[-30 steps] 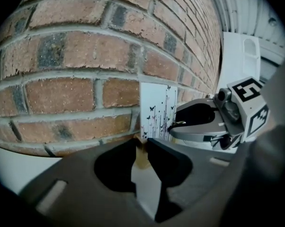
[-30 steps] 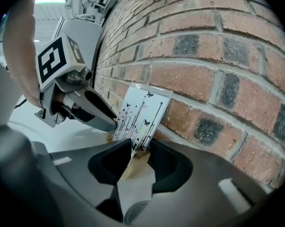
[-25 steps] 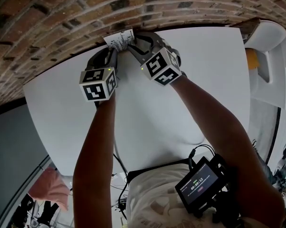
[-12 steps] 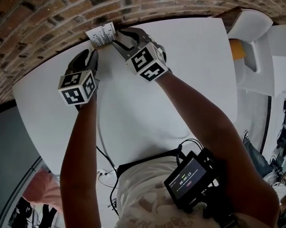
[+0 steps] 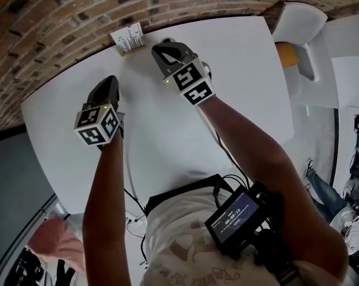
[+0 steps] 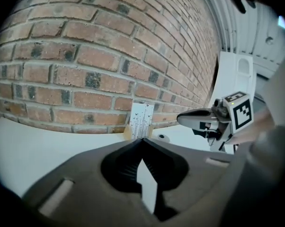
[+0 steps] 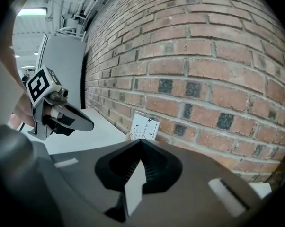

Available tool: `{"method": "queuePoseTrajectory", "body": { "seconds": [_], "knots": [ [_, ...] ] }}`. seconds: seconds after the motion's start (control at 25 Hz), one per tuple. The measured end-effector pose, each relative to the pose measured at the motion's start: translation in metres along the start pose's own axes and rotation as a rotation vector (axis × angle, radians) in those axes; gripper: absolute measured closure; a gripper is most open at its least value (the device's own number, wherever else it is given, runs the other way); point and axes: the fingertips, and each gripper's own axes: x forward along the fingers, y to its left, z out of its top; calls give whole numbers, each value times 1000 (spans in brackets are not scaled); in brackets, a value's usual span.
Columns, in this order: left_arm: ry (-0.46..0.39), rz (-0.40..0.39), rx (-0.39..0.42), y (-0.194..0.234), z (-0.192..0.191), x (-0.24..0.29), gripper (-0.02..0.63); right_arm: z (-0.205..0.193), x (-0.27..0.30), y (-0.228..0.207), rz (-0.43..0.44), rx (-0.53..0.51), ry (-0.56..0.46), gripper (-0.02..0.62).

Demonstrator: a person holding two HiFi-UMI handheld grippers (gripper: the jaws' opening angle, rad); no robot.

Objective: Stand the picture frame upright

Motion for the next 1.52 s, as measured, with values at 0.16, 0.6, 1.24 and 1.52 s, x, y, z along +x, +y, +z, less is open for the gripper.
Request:
{"method": "queuePoseTrajectory", "body": {
  "seconds": [0.16, 0.6, 1.24, 1.52],
  "knots": [
    [-23, -19, 1, -7, -3, -30, 603, 6, -26, 14, -14, 45, -16, 589],
    [-72, -70, 15, -41, -13, -113, 603, 19, -99, 73, 57, 110, -67, 589],
    [-99, -159, 36, -87, -31, -179, 603, 13, -181, 119, 65, 172, -114, 589],
    [-77, -165, 39, -91, -46, -191, 603, 17, -199, 126, 88, 150, -131, 589]
  ]
}}
